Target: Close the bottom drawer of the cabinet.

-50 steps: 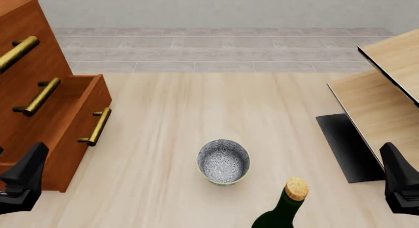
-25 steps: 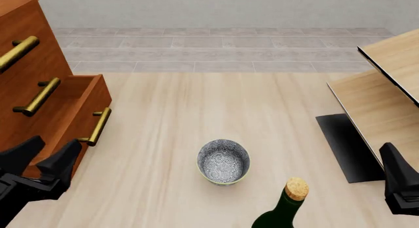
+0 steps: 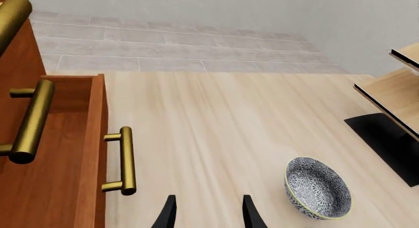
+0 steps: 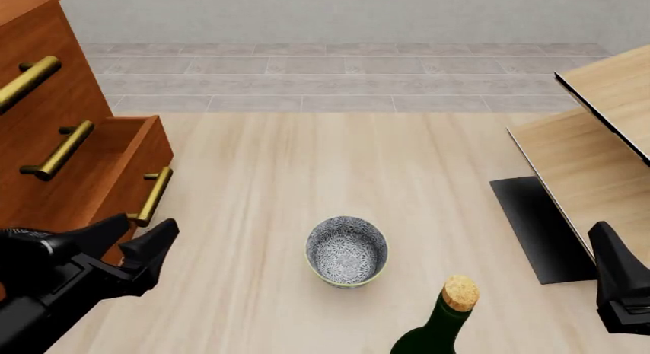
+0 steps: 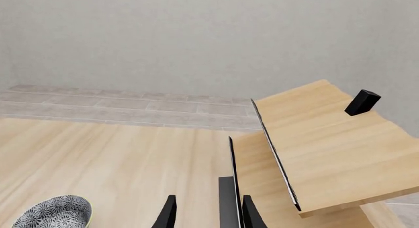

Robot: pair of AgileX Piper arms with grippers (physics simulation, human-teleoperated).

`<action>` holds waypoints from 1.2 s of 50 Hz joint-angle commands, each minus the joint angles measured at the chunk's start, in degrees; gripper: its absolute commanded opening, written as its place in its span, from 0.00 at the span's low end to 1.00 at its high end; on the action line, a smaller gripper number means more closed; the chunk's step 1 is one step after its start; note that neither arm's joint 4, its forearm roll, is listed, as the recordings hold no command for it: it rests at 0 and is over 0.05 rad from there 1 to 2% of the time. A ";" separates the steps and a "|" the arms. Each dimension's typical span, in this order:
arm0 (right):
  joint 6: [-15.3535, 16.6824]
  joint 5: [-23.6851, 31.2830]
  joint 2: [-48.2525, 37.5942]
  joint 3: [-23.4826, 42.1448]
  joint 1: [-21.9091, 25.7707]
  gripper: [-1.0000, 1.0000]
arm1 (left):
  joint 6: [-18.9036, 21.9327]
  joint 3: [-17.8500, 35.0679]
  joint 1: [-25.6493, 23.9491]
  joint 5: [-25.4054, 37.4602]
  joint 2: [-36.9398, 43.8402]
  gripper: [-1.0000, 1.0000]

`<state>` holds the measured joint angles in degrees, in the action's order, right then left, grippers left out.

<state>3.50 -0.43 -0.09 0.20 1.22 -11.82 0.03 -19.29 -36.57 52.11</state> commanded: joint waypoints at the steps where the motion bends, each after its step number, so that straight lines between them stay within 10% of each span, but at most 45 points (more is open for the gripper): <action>1: 0.14 -0.11 0.02 -0.02 -0.02 1.00 | -1.30 0.00 -1.89 -10.20 12.93 1.00; 18: 0.07 -0.10 0.03 0.07 0.19 1.00 | -1.16 0.23 -1.38 -25.43 31.15 1.00; 60: 0.17 -0.15 0.04 0.08 0.51 1.00 | 5.39 4.66 11.52 -29.62 43.31 1.00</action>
<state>3.52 -0.55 -0.06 0.24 1.73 -8.17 4.16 -11.04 -65.49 93.53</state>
